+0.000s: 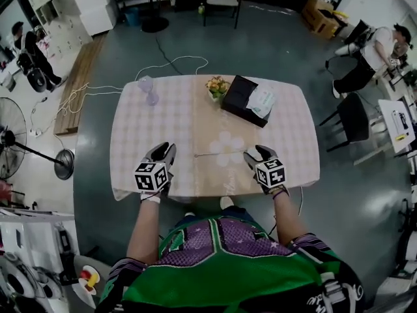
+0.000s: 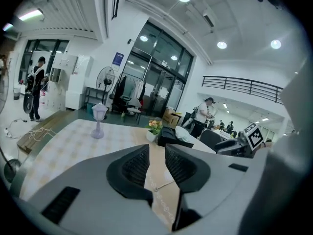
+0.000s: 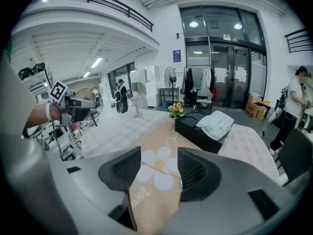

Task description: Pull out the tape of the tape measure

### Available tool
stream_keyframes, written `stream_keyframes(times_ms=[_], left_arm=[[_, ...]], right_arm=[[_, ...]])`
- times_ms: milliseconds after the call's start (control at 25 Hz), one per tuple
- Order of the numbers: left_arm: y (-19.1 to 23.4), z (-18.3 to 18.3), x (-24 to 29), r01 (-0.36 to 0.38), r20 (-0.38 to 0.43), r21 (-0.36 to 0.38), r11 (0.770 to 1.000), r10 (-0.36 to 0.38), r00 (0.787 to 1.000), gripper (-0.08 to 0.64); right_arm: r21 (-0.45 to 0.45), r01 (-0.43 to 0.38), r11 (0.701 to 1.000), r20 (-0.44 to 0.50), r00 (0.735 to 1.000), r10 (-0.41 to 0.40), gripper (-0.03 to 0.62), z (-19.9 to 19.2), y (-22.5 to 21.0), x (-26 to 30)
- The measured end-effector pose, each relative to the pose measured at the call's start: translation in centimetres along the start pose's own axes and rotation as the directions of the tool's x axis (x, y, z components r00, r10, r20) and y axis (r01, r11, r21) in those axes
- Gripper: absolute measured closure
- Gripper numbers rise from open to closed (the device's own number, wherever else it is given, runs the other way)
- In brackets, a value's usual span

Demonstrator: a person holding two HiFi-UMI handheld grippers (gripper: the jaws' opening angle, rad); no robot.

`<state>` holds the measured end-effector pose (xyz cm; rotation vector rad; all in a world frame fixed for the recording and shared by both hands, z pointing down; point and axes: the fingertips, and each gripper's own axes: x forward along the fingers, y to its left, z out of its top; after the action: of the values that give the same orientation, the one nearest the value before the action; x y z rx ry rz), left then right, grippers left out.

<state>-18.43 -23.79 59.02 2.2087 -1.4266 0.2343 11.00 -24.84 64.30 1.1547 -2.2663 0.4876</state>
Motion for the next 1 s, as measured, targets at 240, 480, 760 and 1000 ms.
stream_keyframes(times_ms=[240,480,760,1000], left_arm=[[-2.1,2.4,-1.9,0.150,0.039,0.071,0.986,-0.153,0.988,0.451],[-5.3,5.2,-3.6,0.219,0.093,0.137,0.966,-0.233,0.968,0.451],[-7.4,7.0,-4.2,0.211,0.137,0.190,0.959,-0.238,0.961,0.451],[-12.1,10.4,-6.5,0.189,0.212,0.236,0.953,-0.241,0.947,0.451]], right_arm=[[0.038,0.029,0.999,0.123,0.992,-0.033,0.360,3.3,4.5,-3.4],[0.031,0.018,0.999,0.213,0.977,-0.024,0.369,6.3,7.2,-7.3],[0.004,-0.020,1.000,0.340,0.940,0.018,0.374,10.9,7.9,-10.5],[-0.020,-0.027,0.999,0.451,0.892,0.033,0.376,14.4,6.4,-15.6]])
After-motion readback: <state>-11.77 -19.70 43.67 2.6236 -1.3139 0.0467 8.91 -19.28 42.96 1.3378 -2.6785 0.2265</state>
